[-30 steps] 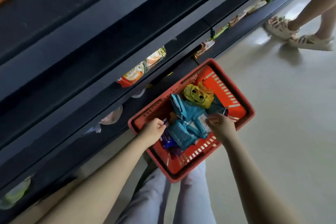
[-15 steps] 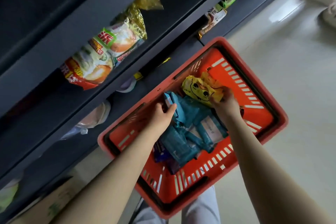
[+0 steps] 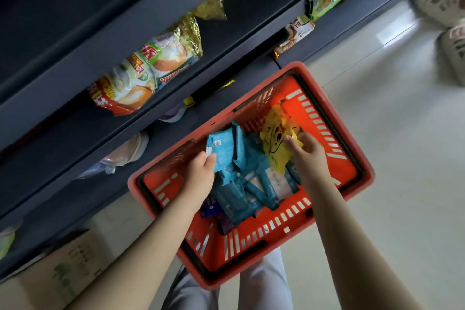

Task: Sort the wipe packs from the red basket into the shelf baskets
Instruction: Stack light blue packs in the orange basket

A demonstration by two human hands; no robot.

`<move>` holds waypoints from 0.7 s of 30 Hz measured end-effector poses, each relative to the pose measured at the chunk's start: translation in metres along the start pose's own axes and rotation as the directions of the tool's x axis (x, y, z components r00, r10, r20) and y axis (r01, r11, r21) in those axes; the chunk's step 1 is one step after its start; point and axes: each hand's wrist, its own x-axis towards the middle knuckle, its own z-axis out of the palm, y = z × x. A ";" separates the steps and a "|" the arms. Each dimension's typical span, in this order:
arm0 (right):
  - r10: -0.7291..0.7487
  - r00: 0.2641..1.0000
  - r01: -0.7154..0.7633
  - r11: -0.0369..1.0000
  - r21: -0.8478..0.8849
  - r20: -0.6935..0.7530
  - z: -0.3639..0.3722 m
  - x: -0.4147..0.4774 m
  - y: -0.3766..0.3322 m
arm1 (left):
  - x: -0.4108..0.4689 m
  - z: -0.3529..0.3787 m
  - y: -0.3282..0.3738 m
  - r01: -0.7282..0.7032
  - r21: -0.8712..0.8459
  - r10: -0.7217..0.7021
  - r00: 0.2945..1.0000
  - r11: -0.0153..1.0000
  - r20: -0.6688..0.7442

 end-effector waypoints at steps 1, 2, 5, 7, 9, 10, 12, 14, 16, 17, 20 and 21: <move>0.036 0.999 -0.038 0.992 0.117 0.019 -0.007 -0.015 -0.009 | -0.015 -0.007 0.006 -0.009 -0.034 0.009 1.000 0.999 0.012; 0.068 0.996 -0.080 0.966 0.245 0.054 -0.014 -0.033 -0.018 | -0.031 -0.014 0.013 -0.024 -0.053 0.026 0.999 0.998 0.029; 0.025 0.984 -0.127 0.798 0.589 0.178 -0.037 -0.095 -0.055 | -0.094 -0.044 0.044 -0.101 -0.111 0.108 0.992 0.989 0.066; -0.062 0.971 -0.128 0.684 0.718 0.233 -0.051 -0.139 -0.084 | -0.140 -0.065 0.067 -0.135 -0.209 0.154 0.985 0.969 0.078; -0.140 0.958 -0.115 0.614 0.781 0.251 -0.063 -0.180 -0.114 | -0.186 -0.087 0.086 -0.137 -0.356 0.176 0.981 0.924 0.079; -0.171 0.950 -0.113 0.593 0.797 0.262 -0.068 -0.199 -0.127 | -0.208 -0.099 0.094 -0.138 -0.419 0.187 0.979 0.898 0.079; -0.211 0.931 -0.121 0.589 0.799 0.296 -0.079 -0.233 -0.155 | -0.249 -0.121 0.108 -0.168 -0.527 0.223 0.974 0.833 0.041; -0.264 0.890 -0.133 0.630 0.765 0.372 -0.088 -0.264 -0.178 | -0.285 -0.139 0.115 -0.191 -0.624 0.234 0.972 0.758 -0.013; -0.320 0.824 -0.136 0.689 0.712 0.467 -0.094 -0.290 -0.195 | -0.317 -0.152 0.118 -0.225 -0.708 0.242 0.967 0.669 -0.079; -0.338 0.787 -0.142 0.715 0.685 0.516 -0.096 -0.300 -0.203 | -0.333 -0.157 0.118 -0.249 -0.745 0.254 0.961 0.619 -0.111; -0.381 0.697 -0.120 0.773 0.623 0.608 -0.100 -0.326 -0.222 | -0.373 -0.167 0.114 -0.329 -0.796 0.293 0.935 0.508 -0.200; -0.393 0.665 -0.127 0.778 0.615 0.635 -0.101 -0.336 -0.228 | -0.386 -0.168 0.111 -0.351 -0.809 0.310 0.925 0.471 -0.220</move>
